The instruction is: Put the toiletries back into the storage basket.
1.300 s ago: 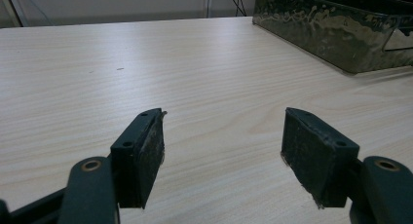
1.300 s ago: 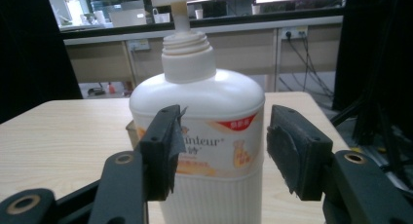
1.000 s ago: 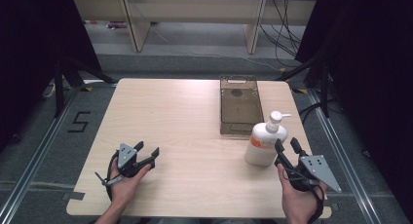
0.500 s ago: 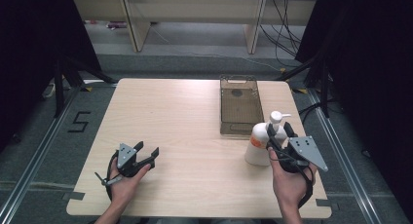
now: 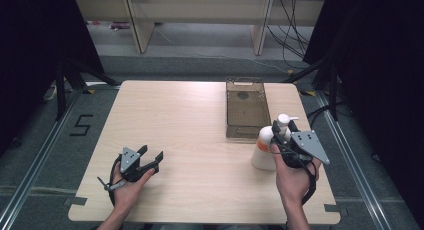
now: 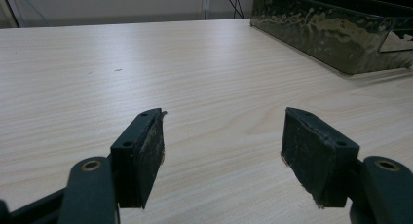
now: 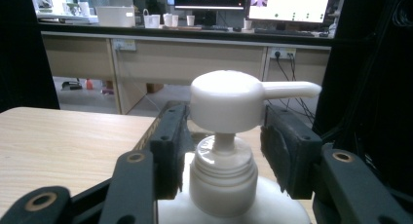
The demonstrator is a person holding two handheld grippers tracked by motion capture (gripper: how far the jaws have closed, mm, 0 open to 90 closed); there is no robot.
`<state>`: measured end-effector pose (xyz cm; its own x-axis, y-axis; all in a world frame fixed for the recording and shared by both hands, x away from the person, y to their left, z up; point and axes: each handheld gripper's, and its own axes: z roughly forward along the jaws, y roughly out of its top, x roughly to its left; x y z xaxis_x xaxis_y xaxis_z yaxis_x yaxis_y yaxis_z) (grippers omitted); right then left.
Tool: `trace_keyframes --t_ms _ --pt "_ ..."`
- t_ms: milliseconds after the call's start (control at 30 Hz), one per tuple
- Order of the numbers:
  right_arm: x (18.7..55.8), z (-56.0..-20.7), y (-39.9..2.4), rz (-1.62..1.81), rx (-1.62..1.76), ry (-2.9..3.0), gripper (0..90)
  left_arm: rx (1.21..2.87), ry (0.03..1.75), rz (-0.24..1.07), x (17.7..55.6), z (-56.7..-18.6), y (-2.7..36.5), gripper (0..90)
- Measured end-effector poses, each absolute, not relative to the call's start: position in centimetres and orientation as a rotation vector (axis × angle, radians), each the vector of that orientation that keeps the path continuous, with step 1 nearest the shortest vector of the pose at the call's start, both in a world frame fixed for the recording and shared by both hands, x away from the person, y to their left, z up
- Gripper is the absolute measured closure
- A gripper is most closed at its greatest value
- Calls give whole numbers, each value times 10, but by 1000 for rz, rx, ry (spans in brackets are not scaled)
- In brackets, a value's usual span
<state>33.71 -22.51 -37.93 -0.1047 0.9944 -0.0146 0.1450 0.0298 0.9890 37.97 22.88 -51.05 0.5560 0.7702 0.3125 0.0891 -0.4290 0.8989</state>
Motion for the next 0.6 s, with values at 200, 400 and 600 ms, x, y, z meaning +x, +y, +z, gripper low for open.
trace_keyframes --t_ms 200,400,600 --pt "339 -375 -224 1171 1237 1397 596 1868 700 927 380 -511 229 316" --pt "338 -375 -224 1183 1253 1390 602 1872 698 927 379 -510 229 316" --pt "339 -371 -226 1197 1257 1405 603 1873 698 926 380 -510 229 316"
